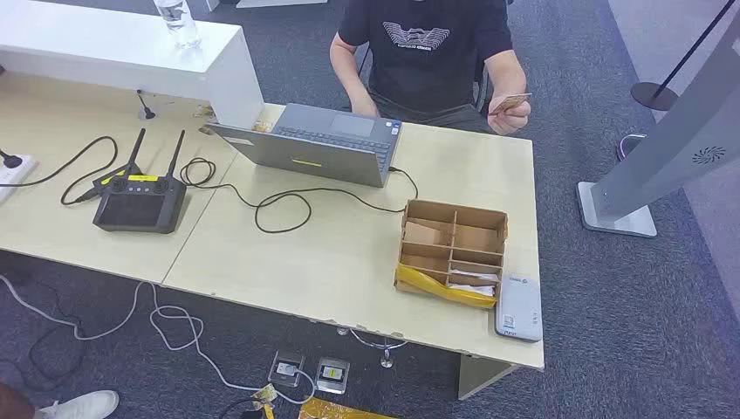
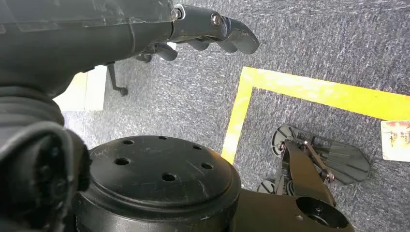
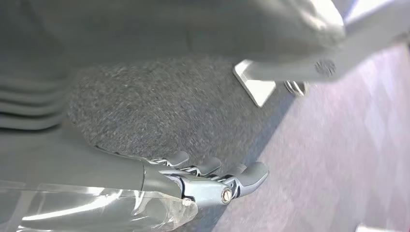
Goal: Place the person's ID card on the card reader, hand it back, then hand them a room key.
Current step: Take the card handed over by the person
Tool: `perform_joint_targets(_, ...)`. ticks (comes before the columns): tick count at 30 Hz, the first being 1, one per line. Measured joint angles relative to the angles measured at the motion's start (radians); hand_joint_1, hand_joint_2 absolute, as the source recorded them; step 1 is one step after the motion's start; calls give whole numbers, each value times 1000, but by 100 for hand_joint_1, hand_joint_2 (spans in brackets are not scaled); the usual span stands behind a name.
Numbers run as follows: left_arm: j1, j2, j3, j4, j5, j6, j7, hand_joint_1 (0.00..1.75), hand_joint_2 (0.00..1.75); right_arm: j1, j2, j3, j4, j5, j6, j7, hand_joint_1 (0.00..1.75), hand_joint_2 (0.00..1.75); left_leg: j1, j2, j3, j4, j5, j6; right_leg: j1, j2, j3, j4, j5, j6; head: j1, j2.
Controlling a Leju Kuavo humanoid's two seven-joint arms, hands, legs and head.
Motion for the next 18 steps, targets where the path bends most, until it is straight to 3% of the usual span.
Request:
perform_joint_targets(9, -1, 6, -2, 0, -15, -1, -2, 0, 0, -79, -61, 94, -152, 316, -6, 219, 0, 175, 0, -2, 0, 0, 1, 2, 0, -2, 0, 0, 0, 0, 0, 0)
perform_joint_targets(18, -3, 10, -3, 0, -32, -3, -2, 0, 0, -241, -106, 297, -287, 557, -5, 416, 0, 175, 0, -2, 0, 0, 2, 2, 0, -2, 0, 0, 0, 0, 0, 0)
